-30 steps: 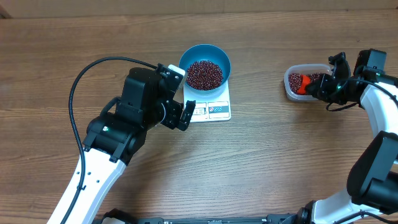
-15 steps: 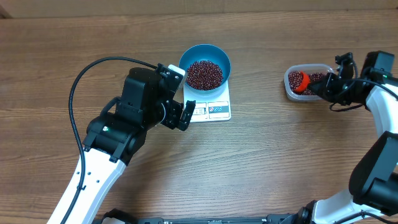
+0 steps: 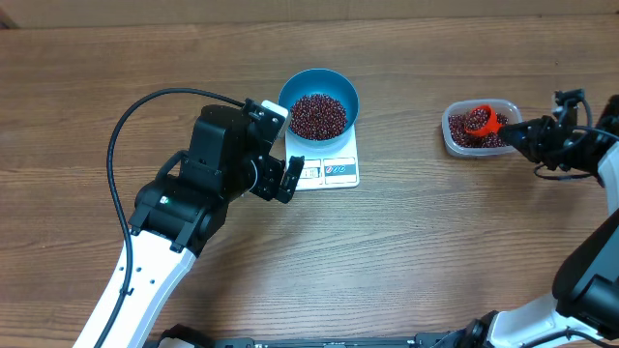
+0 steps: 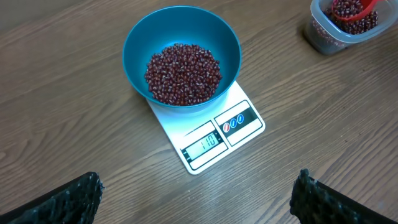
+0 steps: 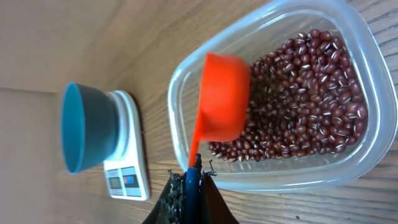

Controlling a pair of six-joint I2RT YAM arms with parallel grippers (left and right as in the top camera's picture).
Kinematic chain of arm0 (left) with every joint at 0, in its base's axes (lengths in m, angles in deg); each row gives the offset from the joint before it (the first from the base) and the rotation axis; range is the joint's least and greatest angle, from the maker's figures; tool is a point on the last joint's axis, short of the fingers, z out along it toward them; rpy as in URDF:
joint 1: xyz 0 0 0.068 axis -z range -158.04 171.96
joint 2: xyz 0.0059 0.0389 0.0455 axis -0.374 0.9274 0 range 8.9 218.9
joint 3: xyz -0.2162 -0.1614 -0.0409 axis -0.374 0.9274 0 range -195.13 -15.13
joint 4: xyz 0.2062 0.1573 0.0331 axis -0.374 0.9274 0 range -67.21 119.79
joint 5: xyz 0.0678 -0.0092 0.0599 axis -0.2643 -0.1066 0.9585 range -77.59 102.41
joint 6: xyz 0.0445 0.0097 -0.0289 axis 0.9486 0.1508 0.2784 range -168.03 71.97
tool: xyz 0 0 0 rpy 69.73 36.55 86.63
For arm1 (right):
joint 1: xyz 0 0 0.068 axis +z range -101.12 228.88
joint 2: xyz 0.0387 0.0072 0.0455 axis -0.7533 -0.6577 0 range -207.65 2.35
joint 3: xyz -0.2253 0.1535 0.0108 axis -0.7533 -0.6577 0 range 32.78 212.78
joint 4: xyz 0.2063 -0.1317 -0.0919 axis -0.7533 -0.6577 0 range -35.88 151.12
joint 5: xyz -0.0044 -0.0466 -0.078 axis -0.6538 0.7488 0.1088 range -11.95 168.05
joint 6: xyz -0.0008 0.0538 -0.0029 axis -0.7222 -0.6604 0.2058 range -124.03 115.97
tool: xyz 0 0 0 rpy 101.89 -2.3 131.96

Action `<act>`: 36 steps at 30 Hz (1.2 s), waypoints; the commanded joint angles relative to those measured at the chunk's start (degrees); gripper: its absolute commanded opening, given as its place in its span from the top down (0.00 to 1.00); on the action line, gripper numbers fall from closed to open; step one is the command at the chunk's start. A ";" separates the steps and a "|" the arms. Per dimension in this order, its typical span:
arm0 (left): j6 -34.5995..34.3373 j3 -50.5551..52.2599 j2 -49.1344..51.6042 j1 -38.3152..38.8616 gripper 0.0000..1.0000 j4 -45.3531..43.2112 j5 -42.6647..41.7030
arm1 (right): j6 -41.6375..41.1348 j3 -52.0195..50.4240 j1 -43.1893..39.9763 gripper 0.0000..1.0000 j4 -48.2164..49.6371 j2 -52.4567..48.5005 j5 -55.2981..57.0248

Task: Scoop item into bowl and weigh 150g on scale
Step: 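Drag the red cup through the beans in the tub to scoop, then lift the filled red cup and carry it over the blue bowl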

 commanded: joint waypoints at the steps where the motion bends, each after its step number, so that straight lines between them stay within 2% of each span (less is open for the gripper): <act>1: 1.07 0.02 0.50 -0.24 0.00 0.00 -0.98 | -0.09 0.24 -1.51 0.96 0.15 -0.50 -7.06; 16: 1.07 0.02 0.50 -0.24 0.00 0.00 -0.98 | -0.11 0.24 -3.50 0.96 -1.16 -0.50 -22.56; 21: 1.07 0.02 0.50 -0.24 0.00 -0.02 -0.98 | -0.13 0.24 -2.29 0.96 -1.11 -0.50 -28.63; 27: 1.07 0.02 0.50 -0.24 0.00 -0.02 -0.98 | -0.17 0.26 1.73 0.97 -0.07 -0.50 -29.42; 36: 1.07 0.02 0.50 -0.24 0.00 0.00 -0.98 | -13.07 0.28 11.78 0.96 14.58 -0.50 -28.85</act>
